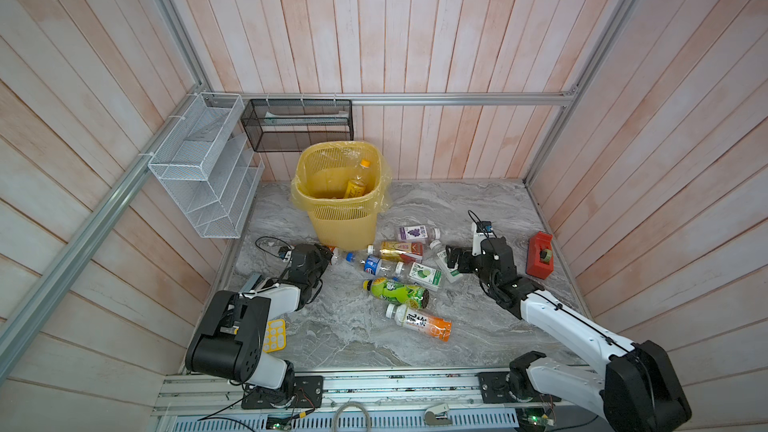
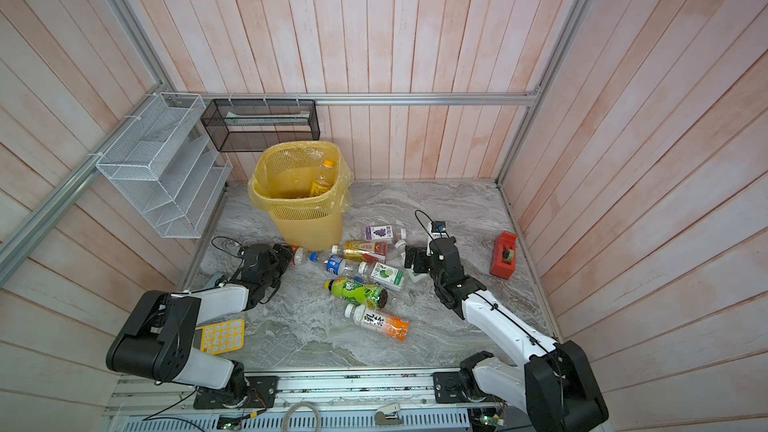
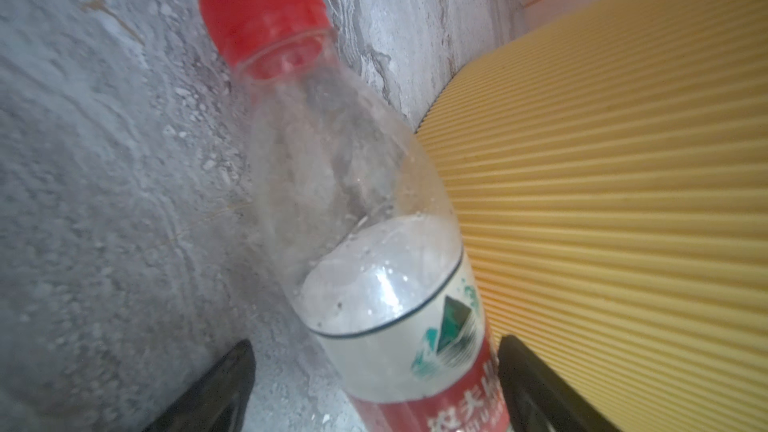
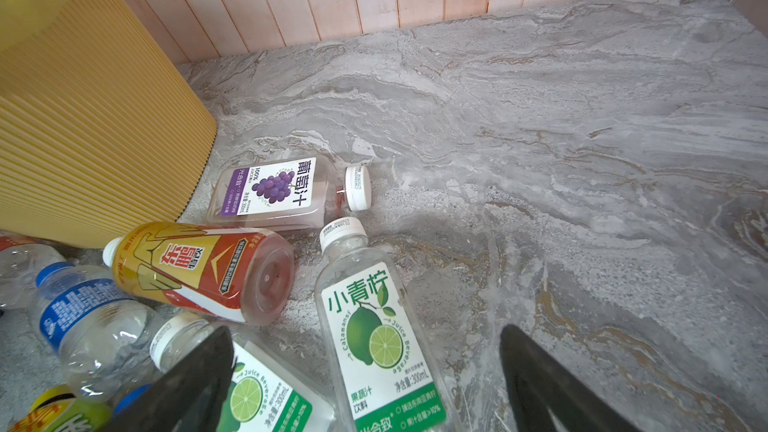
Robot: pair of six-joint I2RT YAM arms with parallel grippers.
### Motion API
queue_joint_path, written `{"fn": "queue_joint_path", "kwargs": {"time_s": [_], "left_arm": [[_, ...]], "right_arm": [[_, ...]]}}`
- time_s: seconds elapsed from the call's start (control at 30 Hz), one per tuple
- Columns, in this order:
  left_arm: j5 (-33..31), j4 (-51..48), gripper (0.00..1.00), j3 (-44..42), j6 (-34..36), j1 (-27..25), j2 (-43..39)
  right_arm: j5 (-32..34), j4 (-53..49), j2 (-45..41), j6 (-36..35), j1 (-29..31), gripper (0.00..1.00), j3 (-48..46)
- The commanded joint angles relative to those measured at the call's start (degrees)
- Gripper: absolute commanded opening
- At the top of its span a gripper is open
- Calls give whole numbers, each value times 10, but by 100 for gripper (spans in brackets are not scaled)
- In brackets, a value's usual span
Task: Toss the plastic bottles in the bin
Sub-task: 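Position the left gripper around the red-cap water bottle, then close the left gripper on the red-cap water bottle and lift it, then carry the red-cap bottle with the left gripper over the bin and open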
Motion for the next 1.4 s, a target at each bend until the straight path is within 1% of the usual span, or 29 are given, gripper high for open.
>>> {"fn": "queue_joint_path", "kwargs": {"time_s": [0.0, 0.13, 0.3, 0.53, 0.6, 0.77, 0.8, 0.93, 1.07, 1.33, 1.37], "left_arm": [[-7, 4, 93, -3, -1, 4, 5], [5, 5, 92, 12, 3, 7, 26], [33, 27, 86, 16, 8, 17, 60], [55, 44, 70, 12, 18, 21, 76], [56, 44, 68, 9, 20, 22, 76], [69, 51, 56, -5, 26, 35, 65], [71, 54, 55, -10, 27, 39, 61], [72, 43, 54, -28, 45, 51, 17], [53, -4, 53, -36, 81, 52, -63], [-16, -156, 54, -29, 153, 51, -289], [-26, -173, 54, -24, 161, 51, -319]], "right_arm": [[11, -5, -4, -6, -3, 99, 2], [12, -5, -2, -9, -2, 99, 3], [17, -9, -6, -13, -2, 99, 4], [23, -12, -8, -15, -2, 99, 6], [24, -13, -7, -16, -2, 99, 6], [27, -16, -9, -18, -2, 99, 7], [27, -16, -9, -18, -2, 99, 7], [30, -17, -12, -20, -2, 99, 7], [43, -14, -17, -22, -2, 99, 3], [54, 6, -33, -23, -2, 99, -16], [55, 8, -35, -23, -19, 99, -17]]}}
